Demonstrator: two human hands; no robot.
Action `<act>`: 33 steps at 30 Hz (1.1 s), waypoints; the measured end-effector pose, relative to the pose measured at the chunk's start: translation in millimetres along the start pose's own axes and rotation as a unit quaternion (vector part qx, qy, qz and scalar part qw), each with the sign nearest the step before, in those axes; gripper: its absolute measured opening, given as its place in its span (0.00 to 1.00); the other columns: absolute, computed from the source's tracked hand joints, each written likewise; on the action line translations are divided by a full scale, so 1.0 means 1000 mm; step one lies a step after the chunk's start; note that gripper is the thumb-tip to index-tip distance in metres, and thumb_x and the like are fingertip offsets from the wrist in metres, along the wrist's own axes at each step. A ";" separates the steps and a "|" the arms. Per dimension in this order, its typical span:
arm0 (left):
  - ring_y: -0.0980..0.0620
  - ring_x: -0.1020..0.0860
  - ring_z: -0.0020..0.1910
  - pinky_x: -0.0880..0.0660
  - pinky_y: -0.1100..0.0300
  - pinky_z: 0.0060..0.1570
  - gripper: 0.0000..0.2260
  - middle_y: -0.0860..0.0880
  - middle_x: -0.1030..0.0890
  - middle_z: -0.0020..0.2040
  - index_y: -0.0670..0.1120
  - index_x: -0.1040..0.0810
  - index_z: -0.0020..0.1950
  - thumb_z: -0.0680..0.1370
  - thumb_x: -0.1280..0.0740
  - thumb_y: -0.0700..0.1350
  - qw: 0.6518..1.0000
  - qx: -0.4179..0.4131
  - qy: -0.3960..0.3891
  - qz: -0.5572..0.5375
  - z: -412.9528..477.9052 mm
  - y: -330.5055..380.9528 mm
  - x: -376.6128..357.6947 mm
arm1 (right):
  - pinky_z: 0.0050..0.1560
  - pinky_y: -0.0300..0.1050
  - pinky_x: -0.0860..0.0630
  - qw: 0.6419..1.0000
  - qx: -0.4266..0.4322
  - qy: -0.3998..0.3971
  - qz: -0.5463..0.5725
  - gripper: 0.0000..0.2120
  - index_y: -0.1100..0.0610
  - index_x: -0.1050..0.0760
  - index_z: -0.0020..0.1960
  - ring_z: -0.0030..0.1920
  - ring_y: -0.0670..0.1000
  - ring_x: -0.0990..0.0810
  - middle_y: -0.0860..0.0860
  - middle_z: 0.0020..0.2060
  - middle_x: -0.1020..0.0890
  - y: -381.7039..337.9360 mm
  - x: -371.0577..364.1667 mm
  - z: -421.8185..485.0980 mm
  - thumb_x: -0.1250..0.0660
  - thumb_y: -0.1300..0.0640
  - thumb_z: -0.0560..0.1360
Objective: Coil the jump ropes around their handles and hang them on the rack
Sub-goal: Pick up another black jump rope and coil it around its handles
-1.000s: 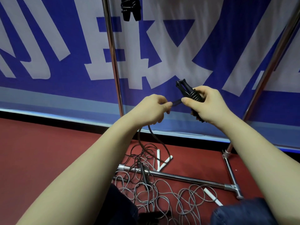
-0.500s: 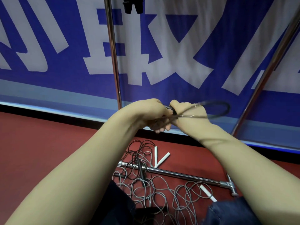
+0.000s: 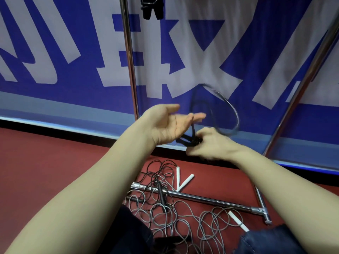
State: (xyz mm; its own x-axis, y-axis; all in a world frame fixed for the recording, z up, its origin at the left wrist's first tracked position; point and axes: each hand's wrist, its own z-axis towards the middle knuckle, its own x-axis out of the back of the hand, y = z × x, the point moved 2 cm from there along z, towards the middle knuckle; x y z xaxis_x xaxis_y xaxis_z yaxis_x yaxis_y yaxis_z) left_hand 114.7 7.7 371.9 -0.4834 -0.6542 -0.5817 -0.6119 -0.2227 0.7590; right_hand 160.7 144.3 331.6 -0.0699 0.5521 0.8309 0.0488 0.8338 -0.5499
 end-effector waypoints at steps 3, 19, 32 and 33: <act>0.43 0.16 0.53 0.19 0.54 0.51 0.15 0.38 0.17 0.55 0.36 0.23 0.62 0.83 0.46 0.40 0.983 -0.155 0.020 0.095 0.002 0.009 0.008 | 0.21 0.37 0.32 0.987 -0.047 -0.117 0.101 0.13 0.57 0.27 0.34 0.21 0.49 0.27 0.51 0.24 0.23 -0.001 -0.003 -0.007 0.28 0.53 0.72; 0.50 0.19 0.57 0.25 0.60 0.57 0.18 0.49 0.16 0.53 0.50 0.16 0.53 0.76 0.36 0.29 0.851 -0.216 -0.159 0.451 -0.006 -0.002 0.010 | 0.20 0.34 0.33 0.822 0.068 -0.396 0.403 0.18 0.57 0.23 0.34 0.19 0.48 0.29 0.52 0.23 0.27 -0.014 0.018 -0.033 0.20 0.46 0.58; 0.57 0.34 0.31 0.35 0.66 0.33 0.07 0.52 0.24 0.33 0.35 0.19 0.53 0.80 0.35 0.37 0.822 -0.310 -0.013 0.477 -0.004 0.005 0.012 | 0.18 0.32 0.34 0.769 0.052 -0.343 0.537 0.23 0.57 0.24 0.30 0.18 0.46 0.31 0.50 0.21 0.29 -0.017 0.024 -0.023 0.18 0.41 0.54; 0.57 0.33 0.31 0.35 0.66 0.33 0.08 0.53 0.25 0.32 0.36 0.19 0.52 0.81 0.36 0.39 0.805 -0.318 -0.006 0.502 -0.003 0.003 0.010 | 0.18 0.32 0.34 0.767 0.056 -0.338 0.543 0.23 0.57 0.24 0.30 0.18 0.46 0.31 0.50 0.21 0.29 -0.018 0.026 -0.023 0.18 0.41 0.54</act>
State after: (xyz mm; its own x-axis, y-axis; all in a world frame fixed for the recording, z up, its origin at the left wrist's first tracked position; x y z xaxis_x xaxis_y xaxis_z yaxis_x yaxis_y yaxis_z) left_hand 109.9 -2.3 369.1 -0.5429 -0.7288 0.4173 0.5321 0.0859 0.8423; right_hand 181.3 143.4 364.6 -0.5504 0.7647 -0.3351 0.3606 -0.1443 -0.9215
